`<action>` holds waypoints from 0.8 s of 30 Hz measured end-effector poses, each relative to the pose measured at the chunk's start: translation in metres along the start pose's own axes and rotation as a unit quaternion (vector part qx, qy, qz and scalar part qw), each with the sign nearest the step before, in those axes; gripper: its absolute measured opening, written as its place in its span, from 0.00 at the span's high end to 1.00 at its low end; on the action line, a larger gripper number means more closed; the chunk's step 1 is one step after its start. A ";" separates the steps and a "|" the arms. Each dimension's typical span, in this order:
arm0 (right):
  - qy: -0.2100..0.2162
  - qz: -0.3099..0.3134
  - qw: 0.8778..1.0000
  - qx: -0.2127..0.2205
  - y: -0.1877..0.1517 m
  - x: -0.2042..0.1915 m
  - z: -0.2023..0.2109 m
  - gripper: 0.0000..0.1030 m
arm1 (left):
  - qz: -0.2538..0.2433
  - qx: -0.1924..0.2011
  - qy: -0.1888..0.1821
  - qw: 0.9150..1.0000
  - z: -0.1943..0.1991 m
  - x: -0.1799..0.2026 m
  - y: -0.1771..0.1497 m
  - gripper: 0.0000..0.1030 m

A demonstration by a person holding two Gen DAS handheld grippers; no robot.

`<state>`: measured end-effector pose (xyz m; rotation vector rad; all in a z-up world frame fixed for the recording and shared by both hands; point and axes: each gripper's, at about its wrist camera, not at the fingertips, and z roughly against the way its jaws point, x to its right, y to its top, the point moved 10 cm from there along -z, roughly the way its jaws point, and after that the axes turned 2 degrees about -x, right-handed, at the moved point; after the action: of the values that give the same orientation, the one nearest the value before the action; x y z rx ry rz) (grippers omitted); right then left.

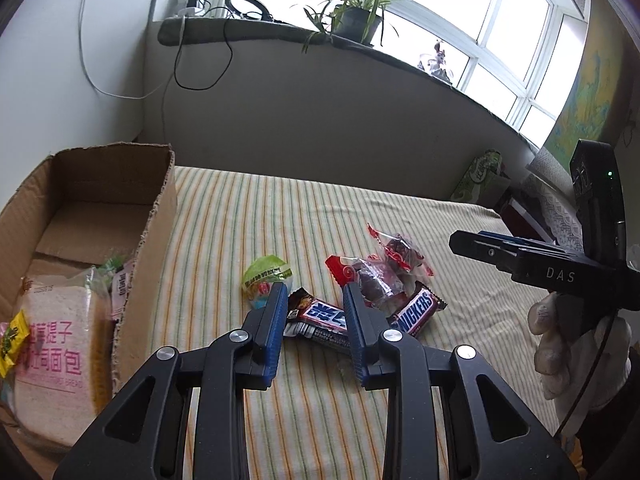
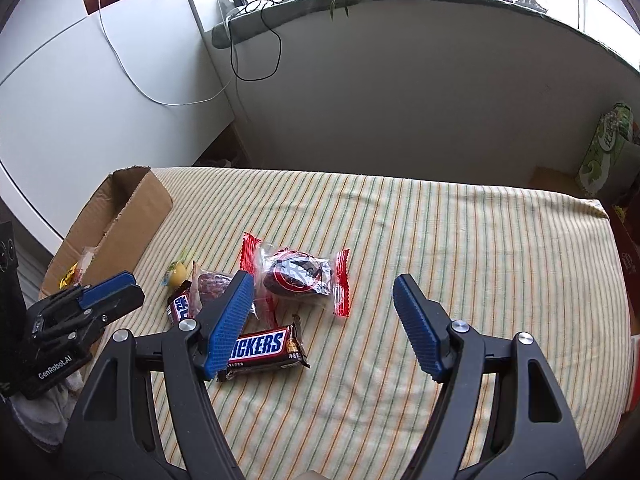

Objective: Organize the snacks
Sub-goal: 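Move both tools back over the candy pile, then grasp the green-lidded jelly cup with the left tool while the right tool grasps the red-edged chocolate bag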

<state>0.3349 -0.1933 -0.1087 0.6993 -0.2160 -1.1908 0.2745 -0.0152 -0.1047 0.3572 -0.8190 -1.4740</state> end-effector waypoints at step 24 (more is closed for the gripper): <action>0.057 -0.013 0.997 -0.051 -0.003 -0.006 -0.069 0.19 | 0.005 -0.038 0.053 0.998 -0.043 -0.018 0.000 0.58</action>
<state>0.3658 -0.1620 -0.1627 0.6803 -0.0509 -1.1753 0.3049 -0.0090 -0.1395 0.3709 -0.6773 -1.4606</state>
